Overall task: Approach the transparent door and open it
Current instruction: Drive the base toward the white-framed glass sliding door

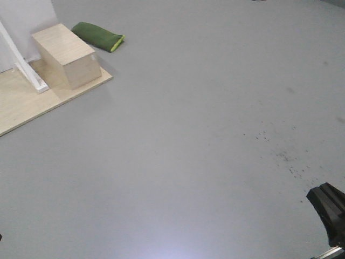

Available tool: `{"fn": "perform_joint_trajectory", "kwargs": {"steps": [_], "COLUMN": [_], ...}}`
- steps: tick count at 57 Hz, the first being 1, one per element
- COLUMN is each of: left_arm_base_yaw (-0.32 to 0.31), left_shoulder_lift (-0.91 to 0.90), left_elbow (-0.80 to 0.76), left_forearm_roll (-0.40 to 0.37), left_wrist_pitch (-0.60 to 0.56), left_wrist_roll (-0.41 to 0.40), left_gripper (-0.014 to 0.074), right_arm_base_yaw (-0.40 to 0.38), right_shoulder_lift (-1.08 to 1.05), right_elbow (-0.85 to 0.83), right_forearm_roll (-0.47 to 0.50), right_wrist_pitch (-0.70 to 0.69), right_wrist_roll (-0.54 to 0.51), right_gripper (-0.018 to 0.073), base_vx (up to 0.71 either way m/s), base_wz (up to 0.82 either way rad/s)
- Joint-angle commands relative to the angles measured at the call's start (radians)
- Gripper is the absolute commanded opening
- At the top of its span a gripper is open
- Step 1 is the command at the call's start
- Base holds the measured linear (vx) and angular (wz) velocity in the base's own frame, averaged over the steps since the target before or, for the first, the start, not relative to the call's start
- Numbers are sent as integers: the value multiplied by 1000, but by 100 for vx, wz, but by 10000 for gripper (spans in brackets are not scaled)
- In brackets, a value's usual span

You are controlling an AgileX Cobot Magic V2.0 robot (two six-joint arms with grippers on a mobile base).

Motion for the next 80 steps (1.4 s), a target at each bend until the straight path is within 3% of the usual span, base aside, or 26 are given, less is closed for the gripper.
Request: {"fn": "perform_joint_trajectory", "kwargs": {"steps": [1,54,80], "left_arm_base_yaw": [-6,-6,-6], "left_shoulder_lift": [-15,-15,-15], "left_elbow": [14,14,14], "left_forearm_roll": [-10,-10,-10], "left_wrist_pitch": [-83,-83,-83], "left_wrist_roll": [0,0,0], "left_gripper": [3,3,3], "right_arm_base_yaw": [-5,-5,-5], "right_shoulder_lift": [-15,-15,-15], "right_elbow": [4,4,4], "right_forearm_roll": [-5,-5,-5], "right_wrist_pitch": [-83,-84,-84], "right_wrist_roll": [-2,-2,-2], "right_gripper": [-5,-5,-5], "base_vx": [52,47,45], "base_wz": [53,72,49]}}
